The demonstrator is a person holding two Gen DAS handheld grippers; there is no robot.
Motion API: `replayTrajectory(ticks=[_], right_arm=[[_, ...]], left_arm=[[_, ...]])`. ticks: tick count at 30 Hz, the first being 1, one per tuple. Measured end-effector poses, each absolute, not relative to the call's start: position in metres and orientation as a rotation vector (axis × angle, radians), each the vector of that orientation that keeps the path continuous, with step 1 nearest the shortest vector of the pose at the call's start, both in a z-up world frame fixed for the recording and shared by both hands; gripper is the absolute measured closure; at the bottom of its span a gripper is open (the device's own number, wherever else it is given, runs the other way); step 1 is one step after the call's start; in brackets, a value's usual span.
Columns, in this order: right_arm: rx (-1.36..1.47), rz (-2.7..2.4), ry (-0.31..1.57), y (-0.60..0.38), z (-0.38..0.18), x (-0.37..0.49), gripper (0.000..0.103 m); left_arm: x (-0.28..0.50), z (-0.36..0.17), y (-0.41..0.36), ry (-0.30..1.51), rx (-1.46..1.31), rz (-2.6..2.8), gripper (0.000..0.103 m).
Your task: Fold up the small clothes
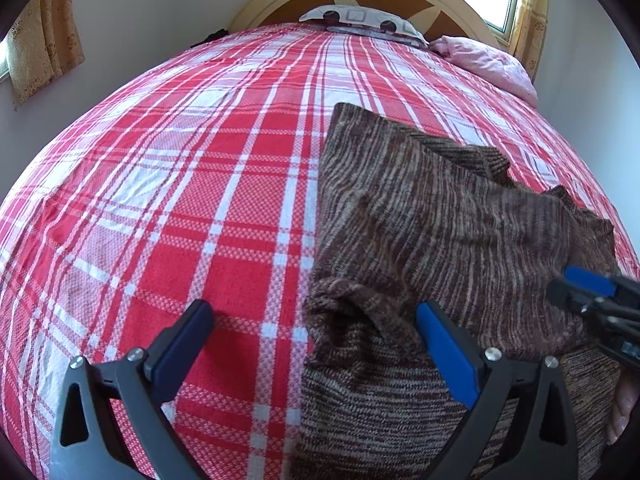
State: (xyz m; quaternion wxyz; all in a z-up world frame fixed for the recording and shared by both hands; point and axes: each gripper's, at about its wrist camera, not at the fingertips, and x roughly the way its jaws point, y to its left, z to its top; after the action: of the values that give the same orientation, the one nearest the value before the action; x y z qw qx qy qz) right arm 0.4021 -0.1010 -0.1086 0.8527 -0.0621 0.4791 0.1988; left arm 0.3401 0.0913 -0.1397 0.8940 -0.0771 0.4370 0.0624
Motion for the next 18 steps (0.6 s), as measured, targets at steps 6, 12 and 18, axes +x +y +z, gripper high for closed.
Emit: replayTrajectory(ticks=[6,12,18], right_arm=[[-0.063,0.397,1.016,-0.135,-0.112,0.397,0.054],[-0.091,0.507,0.895,-0.120,-0.087,0.381,0.054],[-0.170,0.482,0.962,-0.101,-0.115,0.384,0.054]], left_arm=[[0.340,-0.140,0.092,0.904,-0.164,0.128,0.000],[0.339,-0.140,0.090,0.906,-0.161,0.131,0.000],[0.340,-0.140,0.090,0.908,-0.159,0.131,0.000]])
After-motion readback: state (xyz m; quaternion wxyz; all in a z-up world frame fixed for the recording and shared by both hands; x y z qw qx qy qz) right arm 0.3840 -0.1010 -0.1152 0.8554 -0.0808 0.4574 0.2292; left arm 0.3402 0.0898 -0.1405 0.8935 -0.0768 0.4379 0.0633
